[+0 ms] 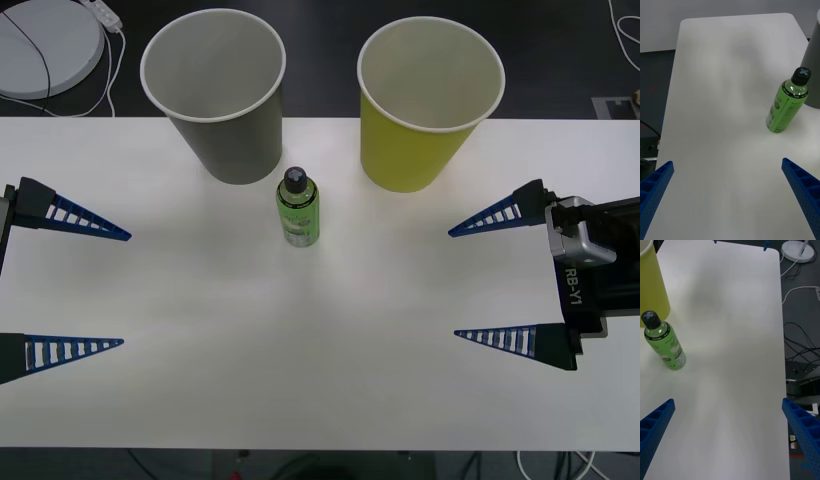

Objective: Put the can into the green bin and the plastic bottle into the gray bin

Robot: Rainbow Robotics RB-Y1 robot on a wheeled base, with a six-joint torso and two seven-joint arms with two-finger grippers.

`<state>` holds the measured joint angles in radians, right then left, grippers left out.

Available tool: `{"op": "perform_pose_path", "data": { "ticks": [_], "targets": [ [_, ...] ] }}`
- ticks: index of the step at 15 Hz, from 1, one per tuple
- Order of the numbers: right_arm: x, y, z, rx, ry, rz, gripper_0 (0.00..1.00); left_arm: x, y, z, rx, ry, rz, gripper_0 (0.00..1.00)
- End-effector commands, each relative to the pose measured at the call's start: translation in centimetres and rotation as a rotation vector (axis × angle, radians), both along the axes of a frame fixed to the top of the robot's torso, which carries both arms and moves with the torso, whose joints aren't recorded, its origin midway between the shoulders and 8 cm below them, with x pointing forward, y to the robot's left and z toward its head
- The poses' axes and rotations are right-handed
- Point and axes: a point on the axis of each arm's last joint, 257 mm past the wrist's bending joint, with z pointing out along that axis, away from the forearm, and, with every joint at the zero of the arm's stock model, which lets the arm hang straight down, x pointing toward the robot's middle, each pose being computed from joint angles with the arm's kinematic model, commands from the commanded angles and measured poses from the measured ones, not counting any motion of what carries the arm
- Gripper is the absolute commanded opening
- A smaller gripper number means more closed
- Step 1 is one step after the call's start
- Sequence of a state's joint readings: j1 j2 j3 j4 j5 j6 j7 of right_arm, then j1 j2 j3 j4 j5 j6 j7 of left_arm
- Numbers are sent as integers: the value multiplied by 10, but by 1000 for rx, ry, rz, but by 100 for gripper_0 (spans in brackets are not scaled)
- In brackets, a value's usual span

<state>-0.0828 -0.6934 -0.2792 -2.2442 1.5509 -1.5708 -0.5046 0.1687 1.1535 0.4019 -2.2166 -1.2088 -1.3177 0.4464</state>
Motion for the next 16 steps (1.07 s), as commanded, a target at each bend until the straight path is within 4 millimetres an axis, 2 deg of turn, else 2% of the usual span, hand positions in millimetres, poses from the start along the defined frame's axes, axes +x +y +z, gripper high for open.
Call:
{"op": "perform_pose_path", "data": {
  "ticks": [1,4,5,7,14,16],
  "targets": [
    [0,0,0,0,0,0,100,0,0,0,0,0,0,100],
    [0,0,0,0,0,0,100,0,0,0,0,0,0,100],
    [0,0,0,0,0,0,100,-11,2,-23,-11,81,15,100],
    [0,0,0,0,0,0,100,-7,3,-26,-78,103,52,100],
    [0,0,0,0,0,0,100,25,22,-28,-190,43,222,100],
    [0,0,0,0,0,0,100,34,21,-34,-221,27,265,100]
  ]
}}
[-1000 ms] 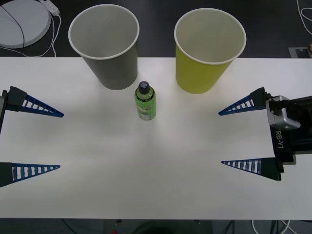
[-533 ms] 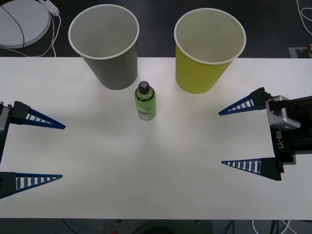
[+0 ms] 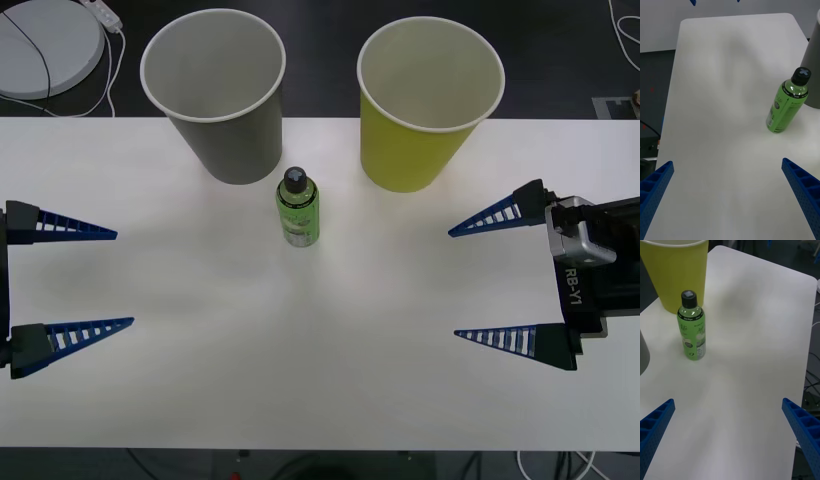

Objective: Put the can into the green bin and the plastic bottle into the gray bin

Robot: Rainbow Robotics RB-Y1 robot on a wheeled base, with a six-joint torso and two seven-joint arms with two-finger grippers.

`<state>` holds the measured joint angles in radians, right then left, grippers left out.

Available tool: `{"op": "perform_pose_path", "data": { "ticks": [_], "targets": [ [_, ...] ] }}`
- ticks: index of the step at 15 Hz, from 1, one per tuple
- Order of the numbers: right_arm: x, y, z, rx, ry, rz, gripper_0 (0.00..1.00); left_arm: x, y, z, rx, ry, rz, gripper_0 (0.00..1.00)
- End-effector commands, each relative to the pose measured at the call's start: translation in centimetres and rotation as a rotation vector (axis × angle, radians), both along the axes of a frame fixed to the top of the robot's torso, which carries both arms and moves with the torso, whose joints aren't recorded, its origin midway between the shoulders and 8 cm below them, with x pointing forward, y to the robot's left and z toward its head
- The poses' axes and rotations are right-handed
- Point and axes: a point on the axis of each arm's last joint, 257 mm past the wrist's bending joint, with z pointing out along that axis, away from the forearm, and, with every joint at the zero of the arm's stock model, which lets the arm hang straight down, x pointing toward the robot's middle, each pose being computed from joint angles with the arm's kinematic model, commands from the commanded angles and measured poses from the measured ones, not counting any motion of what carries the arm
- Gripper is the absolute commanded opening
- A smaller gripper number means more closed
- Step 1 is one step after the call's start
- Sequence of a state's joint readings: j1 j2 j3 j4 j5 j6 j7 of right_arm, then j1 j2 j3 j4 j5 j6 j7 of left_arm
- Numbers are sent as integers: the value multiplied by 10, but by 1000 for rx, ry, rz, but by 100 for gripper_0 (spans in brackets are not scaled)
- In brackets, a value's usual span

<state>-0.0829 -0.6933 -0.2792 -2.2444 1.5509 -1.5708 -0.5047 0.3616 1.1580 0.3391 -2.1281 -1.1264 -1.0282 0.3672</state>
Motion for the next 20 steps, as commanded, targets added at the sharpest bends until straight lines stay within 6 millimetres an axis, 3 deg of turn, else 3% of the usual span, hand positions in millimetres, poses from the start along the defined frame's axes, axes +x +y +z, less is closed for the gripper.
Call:
{"op": "perform_pose_path", "data": {
  "ticks": [1,9,16,20],
  "targets": [
    [0,0,0,0,0,0,100,11,-2,-9,-38,-17,60,100],
    [0,0,0,0,0,0,100,34,4,-41,-33,-99,184,100],
    [0,0,0,0,0,0,100,40,-5,-51,-85,-170,227,100],
    [0,0,0,0,0,0,100,54,-7,-59,-104,-187,274,100]
  ]
}}
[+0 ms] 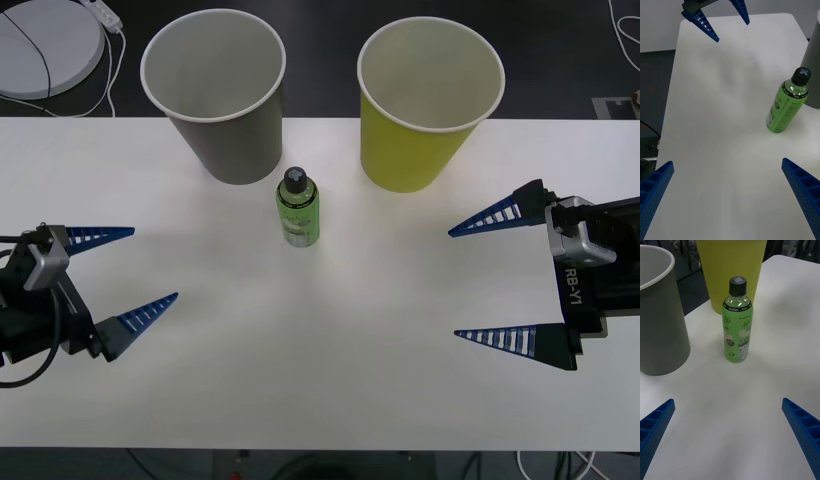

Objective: Put the can into the green bin and the plastic bottle into the gray bin

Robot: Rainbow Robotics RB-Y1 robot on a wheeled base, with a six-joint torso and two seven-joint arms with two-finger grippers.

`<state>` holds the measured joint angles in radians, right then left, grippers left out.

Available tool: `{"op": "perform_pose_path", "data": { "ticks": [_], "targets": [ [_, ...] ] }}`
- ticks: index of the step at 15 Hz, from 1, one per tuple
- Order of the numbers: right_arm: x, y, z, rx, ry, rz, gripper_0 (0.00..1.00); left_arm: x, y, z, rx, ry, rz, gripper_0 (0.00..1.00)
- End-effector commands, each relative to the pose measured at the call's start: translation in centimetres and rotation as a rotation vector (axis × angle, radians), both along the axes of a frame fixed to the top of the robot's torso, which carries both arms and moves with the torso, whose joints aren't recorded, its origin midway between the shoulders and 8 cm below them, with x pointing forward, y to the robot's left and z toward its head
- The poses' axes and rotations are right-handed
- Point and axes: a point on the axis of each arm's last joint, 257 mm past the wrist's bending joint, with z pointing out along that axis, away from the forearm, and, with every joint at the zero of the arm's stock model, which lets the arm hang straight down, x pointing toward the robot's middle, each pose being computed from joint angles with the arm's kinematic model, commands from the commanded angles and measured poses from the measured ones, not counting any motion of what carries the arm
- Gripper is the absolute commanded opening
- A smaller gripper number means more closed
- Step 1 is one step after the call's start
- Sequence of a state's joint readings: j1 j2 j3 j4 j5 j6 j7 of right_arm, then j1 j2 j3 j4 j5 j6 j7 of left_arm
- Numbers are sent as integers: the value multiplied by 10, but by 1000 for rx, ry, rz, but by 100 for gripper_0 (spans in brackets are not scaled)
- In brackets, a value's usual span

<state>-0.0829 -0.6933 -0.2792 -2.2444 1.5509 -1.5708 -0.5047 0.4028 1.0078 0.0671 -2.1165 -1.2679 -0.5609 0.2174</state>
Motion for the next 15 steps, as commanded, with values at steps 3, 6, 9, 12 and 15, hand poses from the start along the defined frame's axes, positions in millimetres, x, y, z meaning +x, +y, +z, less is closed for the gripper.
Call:
{"op": "perform_pose_path", "data": {
  "ticks": [3,6,9,12,15],
  "targets": [
    [0,0,0,0,0,0,100,20,0,-16,4,-8,26,100],
    [0,0,0,0,0,0,100,24,-9,-20,6,-10,10,100],
    [0,0,0,0,0,0,100,27,-20,-26,-5,-14,2,100],
    [0,0,0,0,0,0,100,35,-27,-34,-15,-15,6,100],
    [0,0,0,0,0,0,100,47,-30,-38,-27,-18,17,100]
  ]
}}
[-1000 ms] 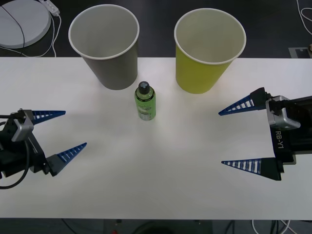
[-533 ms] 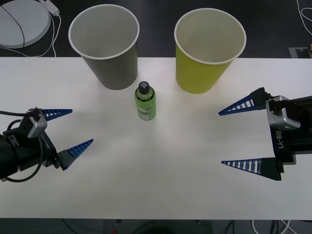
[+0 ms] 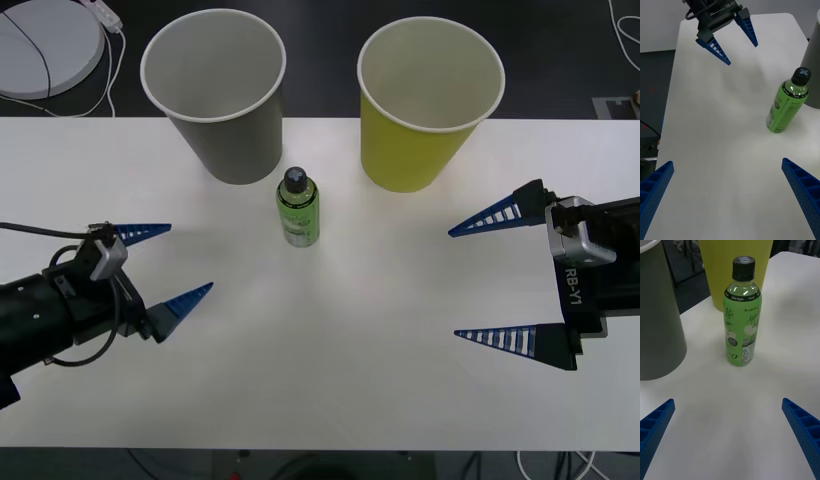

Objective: Put the can into the green bin and the plastic bottle into the gray bin

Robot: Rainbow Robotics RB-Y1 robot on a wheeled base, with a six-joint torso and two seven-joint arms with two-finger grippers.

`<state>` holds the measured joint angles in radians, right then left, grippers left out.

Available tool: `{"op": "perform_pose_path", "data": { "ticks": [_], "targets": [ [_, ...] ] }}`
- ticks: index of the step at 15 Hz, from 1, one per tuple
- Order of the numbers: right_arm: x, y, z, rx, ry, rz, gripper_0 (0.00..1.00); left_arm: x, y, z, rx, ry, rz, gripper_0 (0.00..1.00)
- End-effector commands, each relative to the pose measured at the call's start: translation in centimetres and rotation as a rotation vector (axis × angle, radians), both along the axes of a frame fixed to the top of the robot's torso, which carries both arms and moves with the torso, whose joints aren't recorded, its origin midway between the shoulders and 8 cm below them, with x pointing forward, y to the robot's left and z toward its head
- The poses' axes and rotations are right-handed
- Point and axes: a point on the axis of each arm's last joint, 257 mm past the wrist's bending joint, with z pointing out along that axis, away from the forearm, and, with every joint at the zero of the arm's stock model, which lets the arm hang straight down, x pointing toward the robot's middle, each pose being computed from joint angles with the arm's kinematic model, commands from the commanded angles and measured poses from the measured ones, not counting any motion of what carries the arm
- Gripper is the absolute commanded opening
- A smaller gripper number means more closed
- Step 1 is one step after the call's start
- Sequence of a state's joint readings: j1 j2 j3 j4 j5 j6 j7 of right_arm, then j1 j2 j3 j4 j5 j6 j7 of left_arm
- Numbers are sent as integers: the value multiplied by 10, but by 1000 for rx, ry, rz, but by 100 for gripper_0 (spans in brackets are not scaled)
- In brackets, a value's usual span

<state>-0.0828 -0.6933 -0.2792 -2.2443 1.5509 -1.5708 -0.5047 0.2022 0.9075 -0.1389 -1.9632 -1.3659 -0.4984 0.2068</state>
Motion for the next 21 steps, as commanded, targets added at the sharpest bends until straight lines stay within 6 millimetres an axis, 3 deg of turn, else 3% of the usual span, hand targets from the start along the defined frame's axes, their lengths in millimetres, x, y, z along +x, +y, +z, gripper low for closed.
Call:
{"op": "perform_pose_path", "data": {
  "ticks": [1,14,21],
  "targets": [
    [0,0,0,0,0,0,100,10,-4,-4,-6,-4,3,100],
    [0,0,0,0,0,0,100,43,-43,-13,-38,-28,-2,100],
    [0,0,0,0,0,0,100,58,-67,3,-78,-51,-19,100]
  ]
}}
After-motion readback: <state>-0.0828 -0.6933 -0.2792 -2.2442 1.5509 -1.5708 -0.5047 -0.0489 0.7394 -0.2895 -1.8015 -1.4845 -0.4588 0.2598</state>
